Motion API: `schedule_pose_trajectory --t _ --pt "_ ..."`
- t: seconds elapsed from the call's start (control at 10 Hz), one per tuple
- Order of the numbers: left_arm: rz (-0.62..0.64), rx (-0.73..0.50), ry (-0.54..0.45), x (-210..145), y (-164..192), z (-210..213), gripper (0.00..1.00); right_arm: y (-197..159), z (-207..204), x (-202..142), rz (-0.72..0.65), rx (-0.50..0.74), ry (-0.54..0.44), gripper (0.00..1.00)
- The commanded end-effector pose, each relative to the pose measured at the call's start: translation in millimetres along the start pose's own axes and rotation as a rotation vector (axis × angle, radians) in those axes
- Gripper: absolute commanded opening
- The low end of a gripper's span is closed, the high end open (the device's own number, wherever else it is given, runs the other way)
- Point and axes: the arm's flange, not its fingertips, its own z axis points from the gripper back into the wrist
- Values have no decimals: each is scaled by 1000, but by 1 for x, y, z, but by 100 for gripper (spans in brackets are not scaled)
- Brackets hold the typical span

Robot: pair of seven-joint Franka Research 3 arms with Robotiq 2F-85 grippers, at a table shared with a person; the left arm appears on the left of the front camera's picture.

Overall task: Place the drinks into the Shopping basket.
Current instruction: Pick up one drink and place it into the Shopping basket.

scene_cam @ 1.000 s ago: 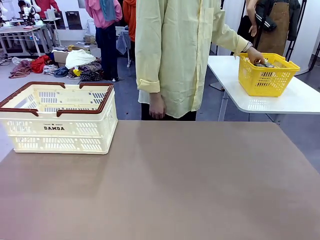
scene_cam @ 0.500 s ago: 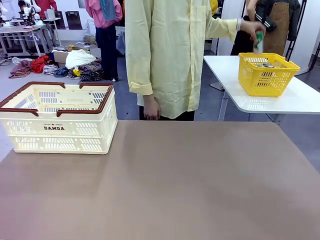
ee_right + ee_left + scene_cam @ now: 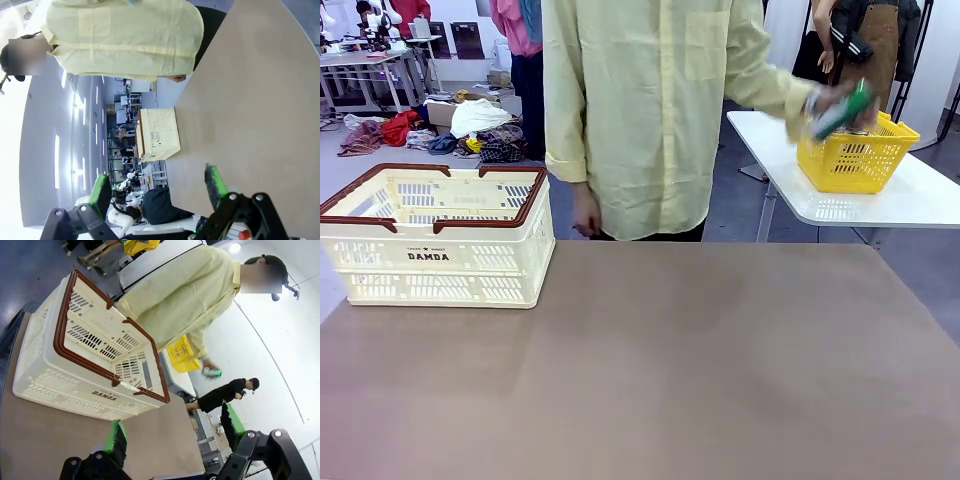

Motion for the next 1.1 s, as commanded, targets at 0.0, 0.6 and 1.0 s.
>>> schedule_pose_trajectory --t 0.0,0.6,1.0 --pt "-18 -16 -6 3 0 0 100 4 0 1 6 26 -11 100" --pt "-18 -16 -6 3 0 0 100 4 0 1 6 26 -11 100" --pt "-18 -16 -6 3 0 0 100 4 0 1 6 26 -11 100"
